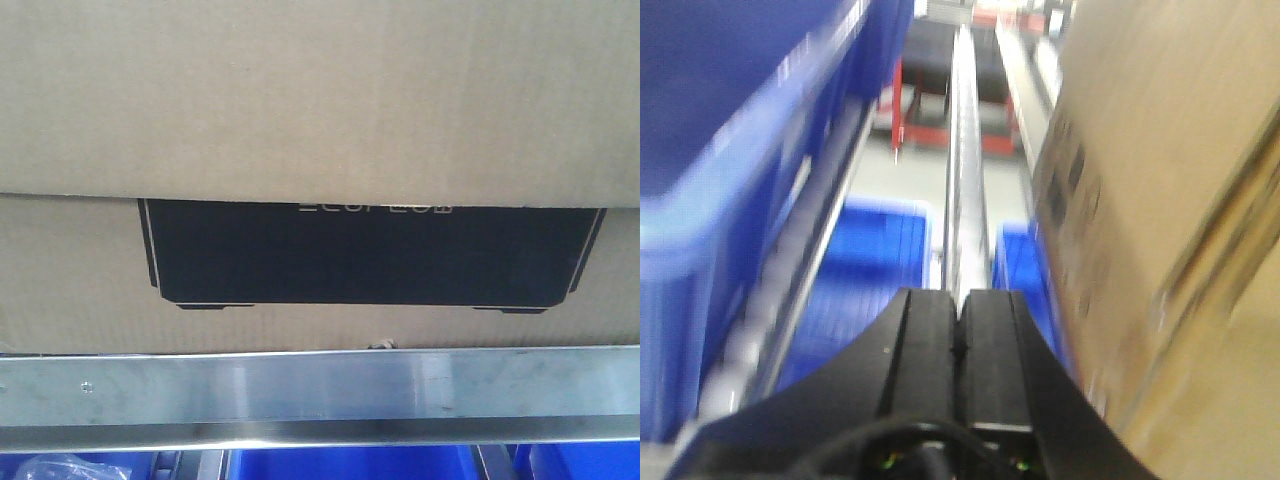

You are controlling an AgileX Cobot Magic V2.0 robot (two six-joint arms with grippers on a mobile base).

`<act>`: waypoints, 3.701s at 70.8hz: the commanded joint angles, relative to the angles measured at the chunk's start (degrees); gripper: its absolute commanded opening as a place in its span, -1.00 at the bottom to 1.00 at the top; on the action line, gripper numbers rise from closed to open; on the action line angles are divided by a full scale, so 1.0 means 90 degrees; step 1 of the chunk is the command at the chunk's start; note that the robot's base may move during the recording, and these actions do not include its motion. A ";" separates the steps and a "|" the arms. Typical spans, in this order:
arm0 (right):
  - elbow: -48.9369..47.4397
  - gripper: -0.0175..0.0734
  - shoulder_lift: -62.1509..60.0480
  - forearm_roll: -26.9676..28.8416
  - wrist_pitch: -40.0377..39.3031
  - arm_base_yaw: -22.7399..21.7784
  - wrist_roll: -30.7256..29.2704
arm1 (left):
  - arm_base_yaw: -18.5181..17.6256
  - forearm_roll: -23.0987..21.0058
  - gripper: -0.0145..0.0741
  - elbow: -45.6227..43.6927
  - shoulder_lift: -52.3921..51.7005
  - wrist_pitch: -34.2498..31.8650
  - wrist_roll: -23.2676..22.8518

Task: Grab box from left shelf to table start

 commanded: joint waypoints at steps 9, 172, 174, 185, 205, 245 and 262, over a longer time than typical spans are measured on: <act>-0.0115 -0.49 -0.0076 -0.0009 -0.0631 0.0001 -0.0028 | 0.0009 -0.0059 -0.91 -0.0422 0.0019 -0.1258 0.0001; -0.0261 -0.49 -0.0076 -0.0003 -0.1096 0.0001 -0.0022 | -0.1133 -0.1143 -0.27 -0.9876 0.9127 0.5878 0.0654; -0.0364 -0.49 -0.0076 -0.0003 -0.1096 0.0001 -0.0022 | -0.1133 -0.1143 -0.31 -0.9876 0.9127 0.5878 0.0654; -0.1079 -0.49 -0.0076 -0.0003 -0.0959 0.0001 -0.0022 | -0.1133 -0.1143 -0.62 -0.9876 0.9127 0.5878 0.0654; -0.2664 -0.25 0.0493 -0.0003 -0.0002 0.0001 -0.0022 | -0.1133 -0.1143 -0.90 -0.9876 0.9127 0.5878 0.0654; -0.6429 0.73 0.4693 0.0002 0.2472 0.0001 -0.0022 | -0.1133 -0.1143 -0.90 -0.9876 0.9127 0.5846 0.0654; -0.8272 0.73 0.6368 0.0099 0.4112 0.0001 -0.0453 | -0.1133 -0.1143 -0.90 -0.9876 0.9127 0.5830 0.0654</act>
